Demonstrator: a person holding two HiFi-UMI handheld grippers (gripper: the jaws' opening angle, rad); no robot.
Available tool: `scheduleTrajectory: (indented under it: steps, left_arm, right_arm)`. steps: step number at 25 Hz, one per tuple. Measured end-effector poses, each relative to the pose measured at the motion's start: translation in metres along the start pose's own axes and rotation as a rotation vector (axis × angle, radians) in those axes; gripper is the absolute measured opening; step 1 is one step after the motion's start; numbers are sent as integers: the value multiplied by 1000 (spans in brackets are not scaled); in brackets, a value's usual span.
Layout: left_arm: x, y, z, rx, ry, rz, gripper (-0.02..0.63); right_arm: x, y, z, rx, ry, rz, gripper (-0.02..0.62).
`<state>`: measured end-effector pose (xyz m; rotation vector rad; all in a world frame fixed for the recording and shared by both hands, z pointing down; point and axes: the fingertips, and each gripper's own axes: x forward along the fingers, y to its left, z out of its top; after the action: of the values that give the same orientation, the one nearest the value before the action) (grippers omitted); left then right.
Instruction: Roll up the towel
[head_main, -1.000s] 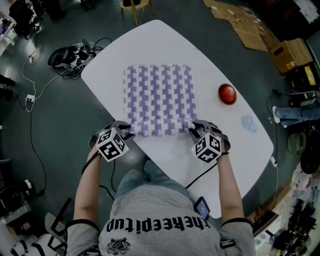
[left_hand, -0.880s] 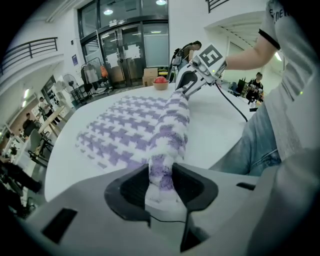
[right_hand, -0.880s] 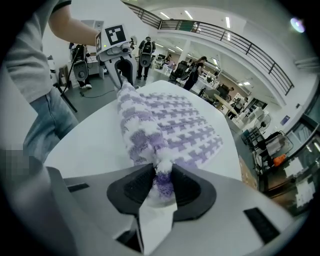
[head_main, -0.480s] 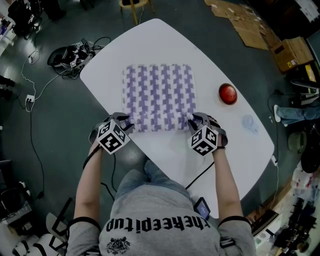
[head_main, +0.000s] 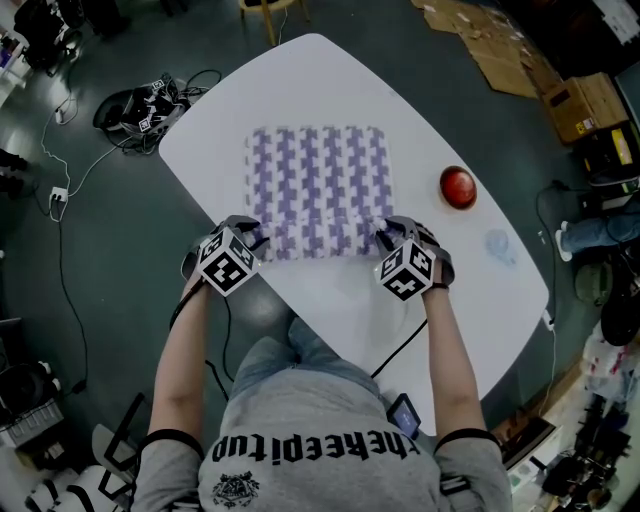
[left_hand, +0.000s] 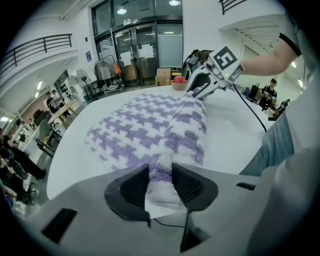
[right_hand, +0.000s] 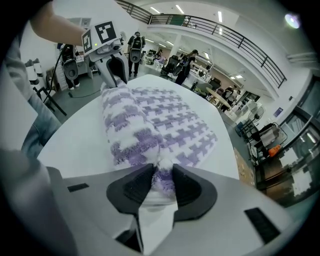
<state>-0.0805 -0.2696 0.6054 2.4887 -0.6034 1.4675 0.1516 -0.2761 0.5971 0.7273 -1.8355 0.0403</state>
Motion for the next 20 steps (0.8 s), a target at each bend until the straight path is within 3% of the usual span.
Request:
scheduleTrajectory:
  steps: [4, 8, 12, 14, 17, 20]
  left_arm:
    - [8, 2, 0, 0, -33, -6, 148]
    - [-2, -3, 17, -41, -117, 18, 185]
    - [-31, 55, 2, -27, -135, 122, 189]
    - [-45, 63, -3, -12, -138, 180, 189]
    - [-57, 17, 16, 39, -163, 176, 189]
    - [-43, -29, 33, 169, -121, 112, 190]
  right_arm:
    - [12, -3, -7, 42, -13, 13, 108]
    - [4, -9, -25, 94, -37, 19, 127]
    - [15, -27, 14, 115, -44, -17, 134]
    - [10, -28, 19, 107, -41, -50, 133]
    - [-18, -23, -4, 90, -51, -80, 133]
    - [-37, -30, -15, 65, -81, -92, 133]
